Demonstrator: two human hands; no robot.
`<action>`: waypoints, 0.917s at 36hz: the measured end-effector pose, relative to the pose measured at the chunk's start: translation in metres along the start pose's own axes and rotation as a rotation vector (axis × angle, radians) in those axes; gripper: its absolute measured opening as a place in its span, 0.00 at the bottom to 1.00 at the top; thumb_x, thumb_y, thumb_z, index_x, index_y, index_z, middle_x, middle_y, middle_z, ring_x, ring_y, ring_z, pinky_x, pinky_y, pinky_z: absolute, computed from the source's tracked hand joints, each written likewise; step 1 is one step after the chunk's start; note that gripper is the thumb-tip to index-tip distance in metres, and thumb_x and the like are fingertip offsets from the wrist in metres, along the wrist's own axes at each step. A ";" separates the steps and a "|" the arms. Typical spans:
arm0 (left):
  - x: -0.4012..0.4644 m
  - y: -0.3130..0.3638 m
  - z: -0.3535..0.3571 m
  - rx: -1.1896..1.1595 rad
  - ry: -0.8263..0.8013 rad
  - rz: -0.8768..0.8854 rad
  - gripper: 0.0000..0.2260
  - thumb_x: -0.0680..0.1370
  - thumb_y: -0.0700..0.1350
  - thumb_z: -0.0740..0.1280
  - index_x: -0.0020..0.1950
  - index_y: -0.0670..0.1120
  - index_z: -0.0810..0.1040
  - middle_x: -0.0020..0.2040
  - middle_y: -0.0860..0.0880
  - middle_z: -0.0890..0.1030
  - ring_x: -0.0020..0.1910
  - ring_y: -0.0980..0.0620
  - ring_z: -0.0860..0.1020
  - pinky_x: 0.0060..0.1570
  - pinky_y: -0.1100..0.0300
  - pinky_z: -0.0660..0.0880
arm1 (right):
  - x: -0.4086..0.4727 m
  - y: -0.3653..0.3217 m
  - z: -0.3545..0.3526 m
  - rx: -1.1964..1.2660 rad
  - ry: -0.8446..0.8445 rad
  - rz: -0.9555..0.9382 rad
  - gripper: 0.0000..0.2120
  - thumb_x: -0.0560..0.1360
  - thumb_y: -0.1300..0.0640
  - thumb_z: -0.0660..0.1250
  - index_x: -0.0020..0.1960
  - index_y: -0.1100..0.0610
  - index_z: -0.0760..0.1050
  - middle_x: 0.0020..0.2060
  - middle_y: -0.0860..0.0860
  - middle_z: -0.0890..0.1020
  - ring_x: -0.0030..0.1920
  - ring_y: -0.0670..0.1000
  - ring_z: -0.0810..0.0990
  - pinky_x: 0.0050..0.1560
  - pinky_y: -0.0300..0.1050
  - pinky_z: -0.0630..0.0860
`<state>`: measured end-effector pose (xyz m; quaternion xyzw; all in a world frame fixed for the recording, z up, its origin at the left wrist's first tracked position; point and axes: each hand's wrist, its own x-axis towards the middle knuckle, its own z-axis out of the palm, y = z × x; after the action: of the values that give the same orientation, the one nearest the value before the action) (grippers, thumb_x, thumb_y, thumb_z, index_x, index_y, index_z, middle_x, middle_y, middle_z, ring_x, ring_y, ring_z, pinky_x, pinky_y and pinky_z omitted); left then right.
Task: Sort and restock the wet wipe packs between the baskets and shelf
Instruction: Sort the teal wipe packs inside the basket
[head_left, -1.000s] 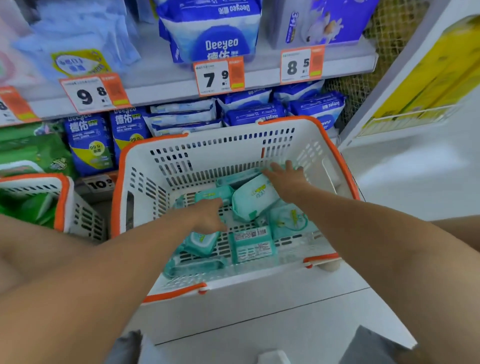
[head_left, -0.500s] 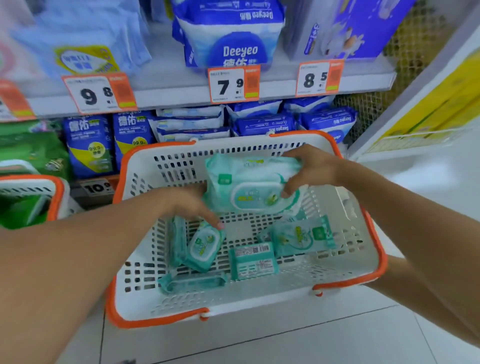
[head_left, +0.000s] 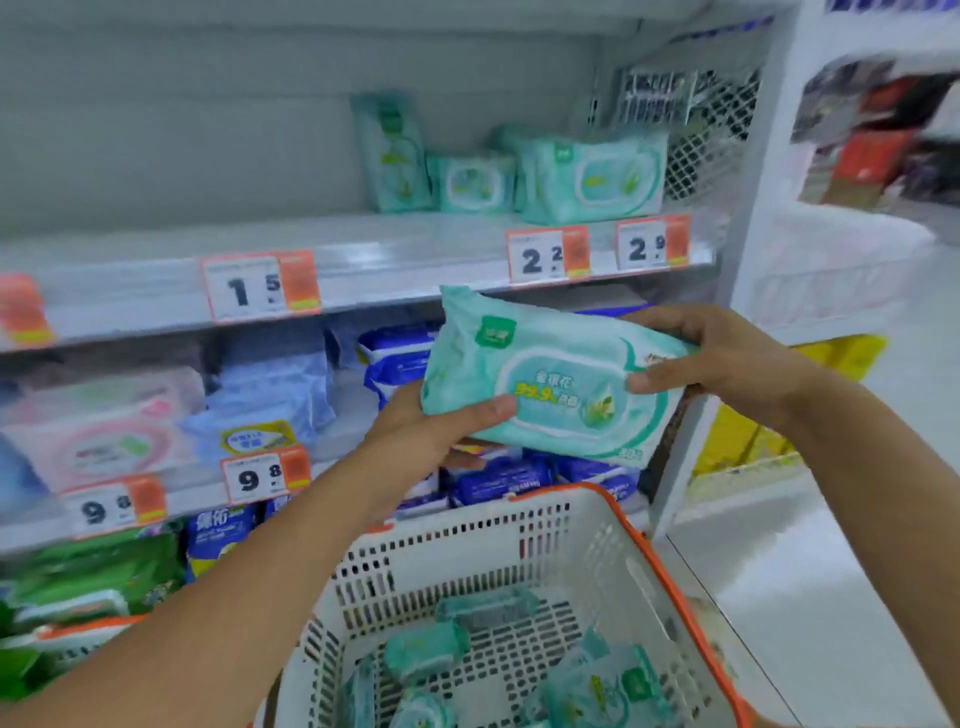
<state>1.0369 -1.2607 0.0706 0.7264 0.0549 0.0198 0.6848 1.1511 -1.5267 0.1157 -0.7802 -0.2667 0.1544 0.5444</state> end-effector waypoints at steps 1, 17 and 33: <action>0.003 0.014 0.001 0.037 0.014 0.044 0.31 0.59 0.57 0.82 0.58 0.47 0.82 0.50 0.49 0.86 0.48 0.47 0.85 0.45 0.53 0.82 | 0.002 -0.011 -0.010 -0.004 0.000 -0.045 0.28 0.60 0.61 0.83 0.60 0.54 0.82 0.53 0.58 0.86 0.52 0.60 0.85 0.49 0.54 0.82; 0.175 0.159 0.032 0.592 0.288 0.452 0.39 0.63 0.48 0.83 0.69 0.50 0.69 0.62 0.54 0.78 0.60 0.51 0.77 0.64 0.53 0.74 | 0.118 -0.068 -0.119 -0.324 0.566 -0.525 0.32 0.60 0.62 0.83 0.61 0.47 0.80 0.61 0.49 0.80 0.64 0.50 0.77 0.69 0.56 0.71; 0.264 0.148 0.088 1.141 -0.040 -0.109 0.41 0.78 0.70 0.40 0.79 0.42 0.57 0.81 0.44 0.54 0.79 0.45 0.56 0.74 0.51 0.55 | 0.209 -0.023 -0.125 -0.974 0.513 -0.188 0.26 0.83 0.59 0.56 0.80 0.53 0.57 0.79 0.57 0.58 0.80 0.54 0.52 0.77 0.63 0.46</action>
<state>1.3161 -1.3284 0.2002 0.9773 0.0813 -0.0623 0.1852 1.3811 -1.4943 0.1922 -0.9271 -0.2345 -0.2307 0.1797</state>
